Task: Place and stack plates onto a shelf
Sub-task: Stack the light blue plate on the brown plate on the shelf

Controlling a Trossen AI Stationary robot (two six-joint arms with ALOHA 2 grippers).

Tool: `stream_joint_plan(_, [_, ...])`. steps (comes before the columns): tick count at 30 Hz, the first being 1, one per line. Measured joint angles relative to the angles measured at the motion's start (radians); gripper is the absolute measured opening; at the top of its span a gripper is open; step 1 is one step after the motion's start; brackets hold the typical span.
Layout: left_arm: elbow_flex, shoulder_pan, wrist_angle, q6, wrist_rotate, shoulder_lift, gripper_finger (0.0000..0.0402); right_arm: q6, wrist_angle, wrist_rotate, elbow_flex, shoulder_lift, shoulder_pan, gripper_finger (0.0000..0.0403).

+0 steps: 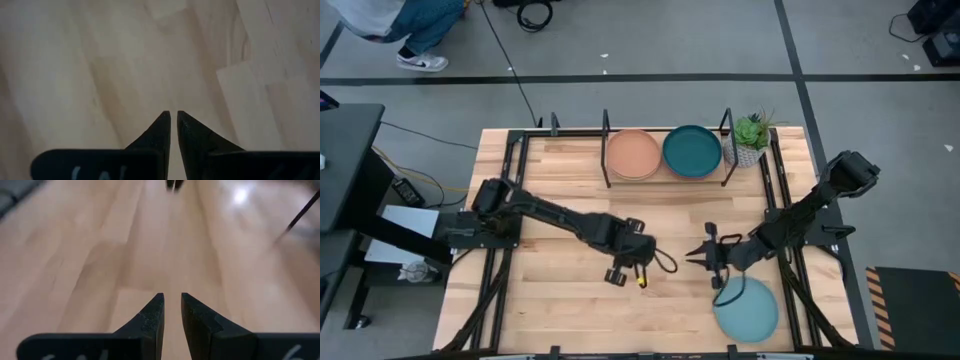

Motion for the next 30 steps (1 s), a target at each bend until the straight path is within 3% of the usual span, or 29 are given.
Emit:
stream_joint_plan(7, [-0.068, -0.049, 0.097, -0.013, -0.011, 0.0, 0.0039, 0.134, -0.571, -0.143, 0.215, 0.008, -0.008, 0.0071])
stream_joint_plan(12, [-0.068, -0.085, 0.119, -0.025, -0.017, 0.0, 0.0039, 0.188, -0.829, -0.254, 0.333, 0.007, -0.004, 0.0071])
stream_joint_plan(17, [-0.068, -0.129, 0.118, -0.102, -0.017, 0.004, 0.0039, 0.268, -0.976, -0.371, 0.389, 0.007, -0.002, 0.0086])
stream_joint_plan(26, [-0.136, -0.215, 0.126, -0.15, -0.016, 0.005, 0.0039, 0.532, -1.153, -0.651, 0.405, 0.007, 0.068, 0.0162])
stream_joint_plan(30, [-0.139, -0.218, 0.129, -0.15, -0.018, 0.005, 0.0039, 0.578, -1.216, -0.675, 0.405, 0.007, 0.11, 0.0174])
